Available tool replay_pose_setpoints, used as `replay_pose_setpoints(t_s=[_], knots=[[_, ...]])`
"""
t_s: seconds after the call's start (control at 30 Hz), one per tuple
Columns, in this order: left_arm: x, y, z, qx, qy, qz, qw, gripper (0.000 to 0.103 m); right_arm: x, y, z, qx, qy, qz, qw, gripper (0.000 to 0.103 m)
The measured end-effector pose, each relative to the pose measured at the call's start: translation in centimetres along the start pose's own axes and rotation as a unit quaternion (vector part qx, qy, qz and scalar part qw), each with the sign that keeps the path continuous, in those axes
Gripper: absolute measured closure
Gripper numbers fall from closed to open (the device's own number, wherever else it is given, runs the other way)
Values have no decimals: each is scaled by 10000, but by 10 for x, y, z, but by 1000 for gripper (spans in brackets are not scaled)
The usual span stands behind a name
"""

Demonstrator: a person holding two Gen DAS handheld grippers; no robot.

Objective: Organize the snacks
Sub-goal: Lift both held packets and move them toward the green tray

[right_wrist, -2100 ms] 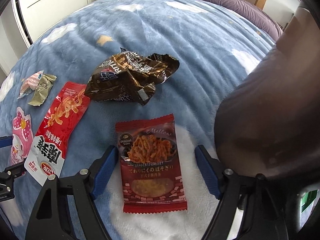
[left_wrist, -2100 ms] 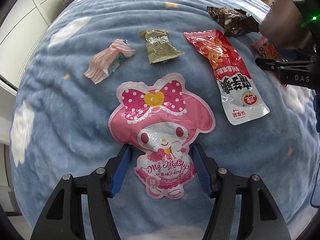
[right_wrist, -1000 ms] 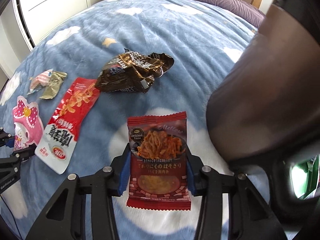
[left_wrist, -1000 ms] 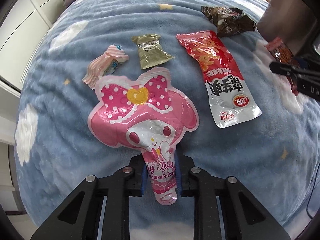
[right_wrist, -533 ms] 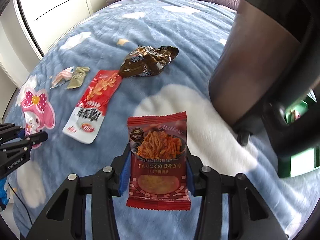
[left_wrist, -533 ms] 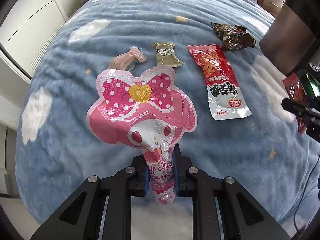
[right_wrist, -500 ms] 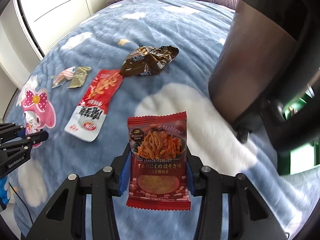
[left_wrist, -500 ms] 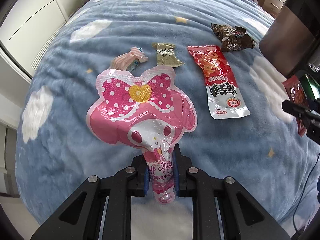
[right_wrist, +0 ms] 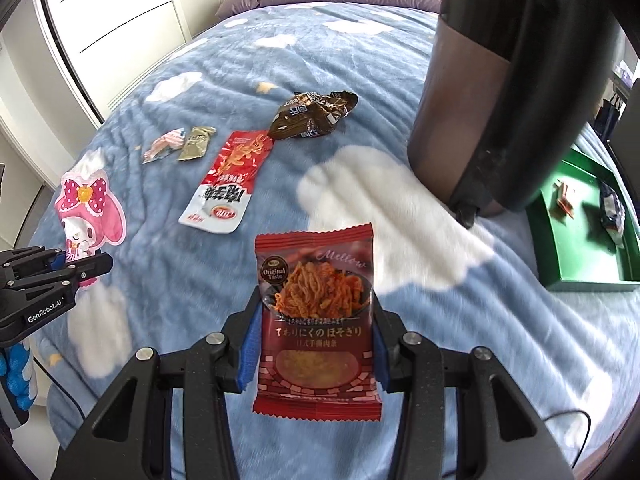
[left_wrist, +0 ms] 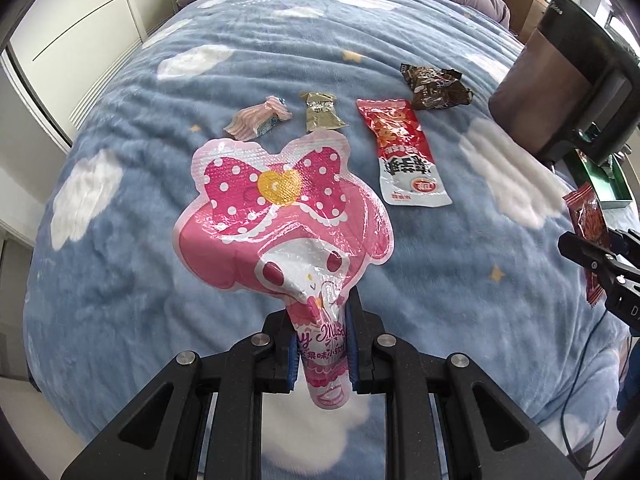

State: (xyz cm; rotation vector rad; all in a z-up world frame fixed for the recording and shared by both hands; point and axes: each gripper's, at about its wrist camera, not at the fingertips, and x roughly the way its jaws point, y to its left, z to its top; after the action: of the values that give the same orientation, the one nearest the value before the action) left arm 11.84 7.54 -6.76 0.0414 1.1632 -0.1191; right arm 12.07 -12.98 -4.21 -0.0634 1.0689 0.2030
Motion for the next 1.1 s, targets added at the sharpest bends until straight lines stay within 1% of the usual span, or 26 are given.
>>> replay_pose_setpoints(t_s=[0.27,0.5,0.8,1.1], knots=[[-16,-7,-19,-7,-67,-122,9999,88,-25,6,-23,0,-58,-52,10000,40],[-27,-21,-36,148,-97,-187,9997,88,-44,-2,-45,127,-131,-81,9998,40],[-38,-53,-49,447,-103,-248,9986,88,-68,-27,-70,376,-287,-166,9987,40],[-49,-90,-57,811,-151,-294,9962,88,-89,-66,-93,741,-453,-288,9958,40]])
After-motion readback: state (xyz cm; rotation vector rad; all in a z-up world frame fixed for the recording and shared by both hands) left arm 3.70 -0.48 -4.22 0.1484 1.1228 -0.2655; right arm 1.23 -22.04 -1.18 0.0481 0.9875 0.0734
